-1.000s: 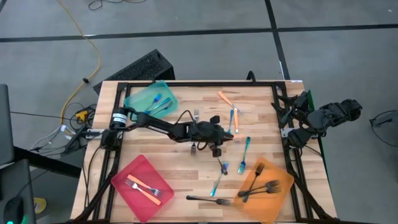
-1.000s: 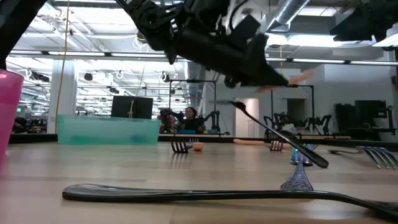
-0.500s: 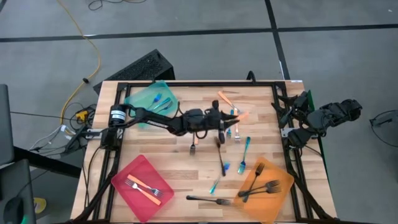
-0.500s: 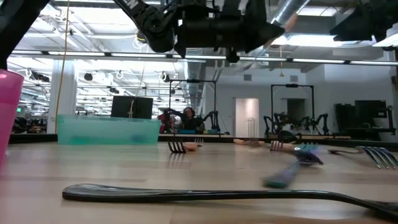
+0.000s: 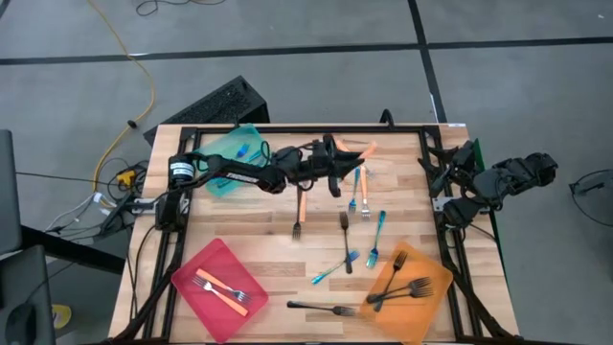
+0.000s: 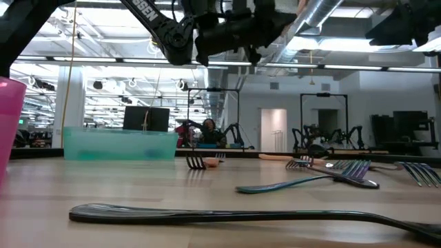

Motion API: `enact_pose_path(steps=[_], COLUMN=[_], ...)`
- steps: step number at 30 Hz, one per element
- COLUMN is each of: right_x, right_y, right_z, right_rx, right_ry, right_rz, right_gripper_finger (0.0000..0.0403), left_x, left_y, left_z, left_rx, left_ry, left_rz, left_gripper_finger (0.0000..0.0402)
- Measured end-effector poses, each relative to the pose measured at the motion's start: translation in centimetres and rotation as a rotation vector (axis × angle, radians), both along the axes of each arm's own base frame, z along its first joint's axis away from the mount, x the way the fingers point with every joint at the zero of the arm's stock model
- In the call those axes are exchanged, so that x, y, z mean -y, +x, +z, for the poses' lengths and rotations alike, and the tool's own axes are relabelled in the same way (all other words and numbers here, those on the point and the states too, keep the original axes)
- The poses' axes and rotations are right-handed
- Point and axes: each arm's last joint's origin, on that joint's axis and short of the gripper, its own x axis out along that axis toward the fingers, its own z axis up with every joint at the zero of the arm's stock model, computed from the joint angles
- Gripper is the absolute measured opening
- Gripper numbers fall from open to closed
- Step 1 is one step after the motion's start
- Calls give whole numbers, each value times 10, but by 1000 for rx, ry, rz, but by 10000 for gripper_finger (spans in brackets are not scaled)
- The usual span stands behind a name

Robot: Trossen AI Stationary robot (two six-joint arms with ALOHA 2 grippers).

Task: Sort silverware by color (type)
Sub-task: Put the orange fork into the red bin

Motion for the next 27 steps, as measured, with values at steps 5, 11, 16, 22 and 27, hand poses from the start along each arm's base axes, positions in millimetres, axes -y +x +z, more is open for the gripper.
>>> enact_pose_path(steps=[5, 11, 16, 22, 27], right_x=[0, 0, 0, 0, 0], right_y=[0, 0, 0, 0, 0], right_z=[0, 0, 0, 0, 0], right_rx=[0, 0, 0, 0, 0], right_ry=[0, 0, 0, 0, 0], right_rz=[0, 0, 0, 0, 0], right_gripper_finger=[242, 242, 242, 242, 242], left_x=[-8, -2, 10, 37, 73], left_y=[-13, -31, -57, -68, -70], left_z=[26, 50, 66, 57, 43], left_rx=[28, -217, -439, -684, -797], left_ry=[78, 250, 414, 565, 789], left_rz=[-162, -221, -229, -165, -182], left_gripper_finger=[39, 39, 39, 39, 39])
